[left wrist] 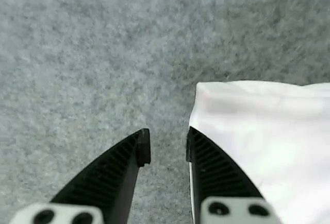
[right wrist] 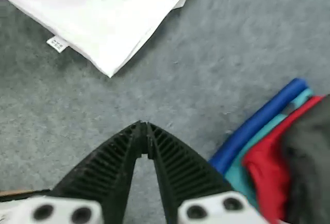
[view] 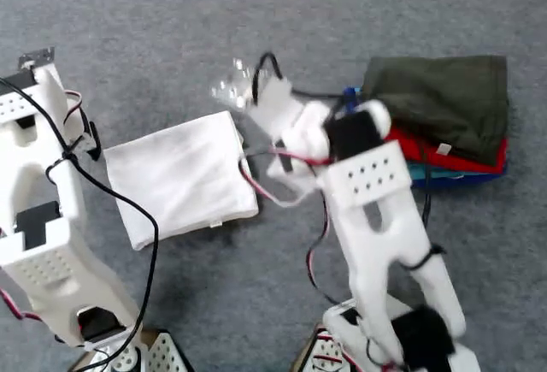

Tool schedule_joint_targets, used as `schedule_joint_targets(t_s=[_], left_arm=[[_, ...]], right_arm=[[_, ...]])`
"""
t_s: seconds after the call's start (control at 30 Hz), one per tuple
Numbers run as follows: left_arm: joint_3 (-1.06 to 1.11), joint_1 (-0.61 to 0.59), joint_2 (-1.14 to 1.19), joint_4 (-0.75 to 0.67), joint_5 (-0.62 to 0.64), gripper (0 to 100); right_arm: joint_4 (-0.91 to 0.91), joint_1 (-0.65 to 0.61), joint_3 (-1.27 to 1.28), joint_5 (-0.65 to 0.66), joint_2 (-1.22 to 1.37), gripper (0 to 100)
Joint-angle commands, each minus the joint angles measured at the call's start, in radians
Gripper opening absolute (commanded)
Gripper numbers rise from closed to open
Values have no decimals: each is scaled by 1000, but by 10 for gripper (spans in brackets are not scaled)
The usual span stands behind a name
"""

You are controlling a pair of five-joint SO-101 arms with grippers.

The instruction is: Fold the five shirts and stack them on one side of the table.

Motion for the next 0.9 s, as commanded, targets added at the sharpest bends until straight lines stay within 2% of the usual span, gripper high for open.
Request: schedule_joint_targets(t_s=[0.0,0.07,0.13,0.3,0.37,0.53,0.77,0.87], left_arm=[[-94,18,16,63,-8,187],[-114,18,44,86,-8,191],[-123,18,76,100,-9,191],[-130,28,145,101,-37,191],[-130,35,153,97,-37,191],[-130,58,160,71,-35,191],[-92,51,162,-2,-37,191],[-89,55,162,-23,-37,191]], right_arm=[[-98,10,171,-12,-93,9],[-124,8,203,-32,-93,33],[-158,8,214,-126,-88,66],[-206,-22,191,-514,-21,88],[-222,-51,191,-632,13,90],[-275,-156,194,-779,104,90],[-387,-166,196,-931,206,92],[-419,-166,203,-987,228,141]])
